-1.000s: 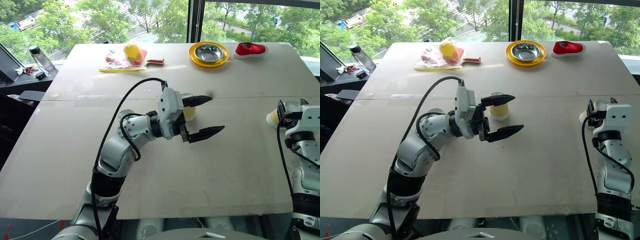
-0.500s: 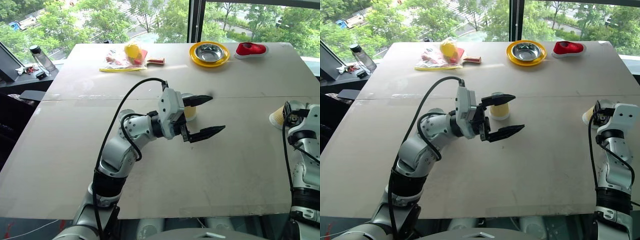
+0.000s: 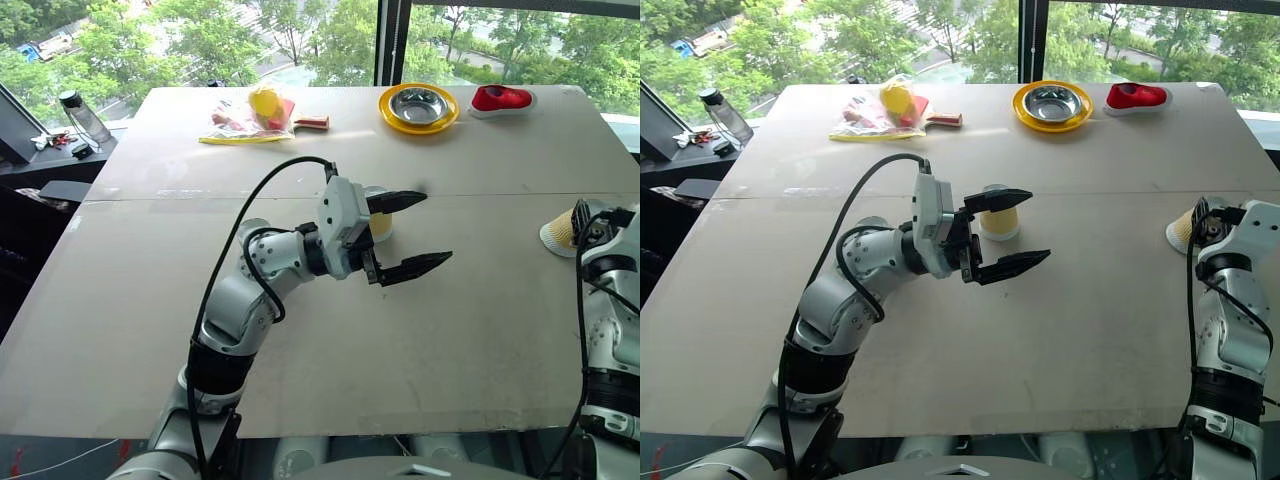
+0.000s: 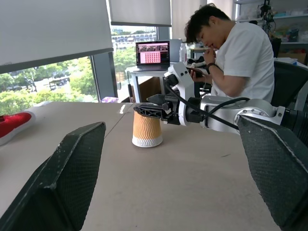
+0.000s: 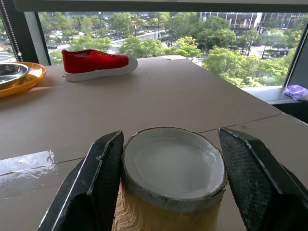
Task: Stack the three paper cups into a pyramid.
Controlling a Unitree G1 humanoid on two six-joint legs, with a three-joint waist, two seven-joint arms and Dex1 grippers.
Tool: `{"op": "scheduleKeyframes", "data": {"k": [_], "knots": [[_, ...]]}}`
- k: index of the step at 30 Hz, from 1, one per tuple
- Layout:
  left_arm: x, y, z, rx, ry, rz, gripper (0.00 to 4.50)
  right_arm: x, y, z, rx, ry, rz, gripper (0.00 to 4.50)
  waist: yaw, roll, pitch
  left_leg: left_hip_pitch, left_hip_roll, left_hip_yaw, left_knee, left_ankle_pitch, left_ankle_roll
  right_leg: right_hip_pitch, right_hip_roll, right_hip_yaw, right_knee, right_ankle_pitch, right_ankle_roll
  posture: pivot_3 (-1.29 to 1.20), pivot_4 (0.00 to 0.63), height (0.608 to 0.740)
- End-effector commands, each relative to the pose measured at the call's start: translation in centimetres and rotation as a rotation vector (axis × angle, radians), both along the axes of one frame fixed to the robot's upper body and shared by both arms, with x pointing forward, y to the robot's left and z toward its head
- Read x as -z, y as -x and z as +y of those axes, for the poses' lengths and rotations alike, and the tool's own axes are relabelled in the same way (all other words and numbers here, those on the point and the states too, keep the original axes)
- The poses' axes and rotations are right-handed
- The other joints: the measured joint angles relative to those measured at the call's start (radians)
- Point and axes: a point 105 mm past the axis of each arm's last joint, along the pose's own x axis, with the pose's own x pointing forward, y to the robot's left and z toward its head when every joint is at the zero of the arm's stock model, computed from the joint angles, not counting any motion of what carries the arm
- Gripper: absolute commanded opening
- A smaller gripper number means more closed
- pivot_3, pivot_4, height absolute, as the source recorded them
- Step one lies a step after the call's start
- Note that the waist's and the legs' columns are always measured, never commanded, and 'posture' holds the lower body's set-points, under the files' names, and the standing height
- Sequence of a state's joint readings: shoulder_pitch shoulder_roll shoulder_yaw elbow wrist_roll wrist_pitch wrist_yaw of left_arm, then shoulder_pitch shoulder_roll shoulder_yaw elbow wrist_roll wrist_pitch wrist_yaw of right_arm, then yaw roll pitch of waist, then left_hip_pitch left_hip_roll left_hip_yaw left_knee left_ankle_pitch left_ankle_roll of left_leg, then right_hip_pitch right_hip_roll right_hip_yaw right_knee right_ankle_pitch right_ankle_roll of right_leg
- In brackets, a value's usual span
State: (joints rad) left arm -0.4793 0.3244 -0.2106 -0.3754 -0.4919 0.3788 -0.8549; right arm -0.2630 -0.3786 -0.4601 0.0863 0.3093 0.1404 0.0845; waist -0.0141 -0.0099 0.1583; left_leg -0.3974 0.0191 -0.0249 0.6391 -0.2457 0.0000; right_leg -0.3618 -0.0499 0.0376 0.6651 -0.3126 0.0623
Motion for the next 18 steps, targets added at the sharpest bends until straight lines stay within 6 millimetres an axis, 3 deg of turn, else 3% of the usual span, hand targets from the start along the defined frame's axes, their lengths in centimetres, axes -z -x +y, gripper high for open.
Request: {"op": "scheduleKeyframes", "data": {"k": [1, 2, 3, 4, 14, 18], "knots": [[-0.43, 0.49, -0.33, 0.019, 0.013, -0.03, 4.5, -0.75, 0.11, 0.23, -0.027, 0.024, -0.004, 3.52, 0.0, 0.0, 0.0, 0.0, 0.0, 0.0, 0.0, 0.0, 0.0, 0.0, 0.0, 0.0, 0.0, 0.0, 0.0, 0.0, 0.15, 0.74], [-0.43, 0.5, -0.35, 0.02, 0.014, -0.029, 4.5, -0.67, 0.15, 0.18, -0.022, 0.033, -0.001, 3.8, 0.0, 0.0, 0.0, 0.0, 0.0, 0.0, 0.0, 0.0, 0.0, 0.0, 0.0, 0.0, 0.0, 0.0, 0.0, 0.0, 0.15, 0.74], [-0.44, 0.51, -0.38, 0.02, 0.015, -0.029, 4.5, -0.62, 0.18, 0.12, -0.017, 0.039, 0.002, 4.38, 0.0, 0.0, 0.0, 0.0, 0.0, 0.0, 0.0, 0.0, 0.0, 0.0, 0.0, 0.0, 0.0, 0.0, 0.0, 0.0, 0.15, 0.74], [-0.44, 0.51, -0.4, 0.02, 0.016, -0.028, 4.5, -0.53, 0.19, 0.05, -0.012, 0.041, 0.004, 4.46, 0.0, 0.0, 0.0, 0.0, 0.0, 0.0, 0.0, 0.0, 0.0, 0.0, 0.0, 0.0, 0.0, 0.0, 0.0, 0.0, 0.15, 0.74], [-0.45, 0.37, -0.46, 0.013, 0.019, -0.032, 4.5, -0.25, -0.26, -0.16, -0.034, 0.031, 0.007, 4.46, 0.0, 0.0, 0.0, 0.0, 0.0, 0.0, 0.0, 0.0, 0.0, 0.0, 0.0, 0.0, 0.0, 0.0, 0.0, 0.0, 0.15, 0.74], [-0.49, 0.3, -0.49, 0.01, 0.02, -0.036, 4.5, -0.38, -0.45, -0.11, -0.045, 0.031, -0.005, 3.23, 0.0, 0.0, 0.0, 0.0, 0.0, 0.0, 0.0, 0.0, 0.0, 0.0, 0.0, 0.0, 0.0, 0.0, 0.0, 0.0, 0.15, 0.74]]}}
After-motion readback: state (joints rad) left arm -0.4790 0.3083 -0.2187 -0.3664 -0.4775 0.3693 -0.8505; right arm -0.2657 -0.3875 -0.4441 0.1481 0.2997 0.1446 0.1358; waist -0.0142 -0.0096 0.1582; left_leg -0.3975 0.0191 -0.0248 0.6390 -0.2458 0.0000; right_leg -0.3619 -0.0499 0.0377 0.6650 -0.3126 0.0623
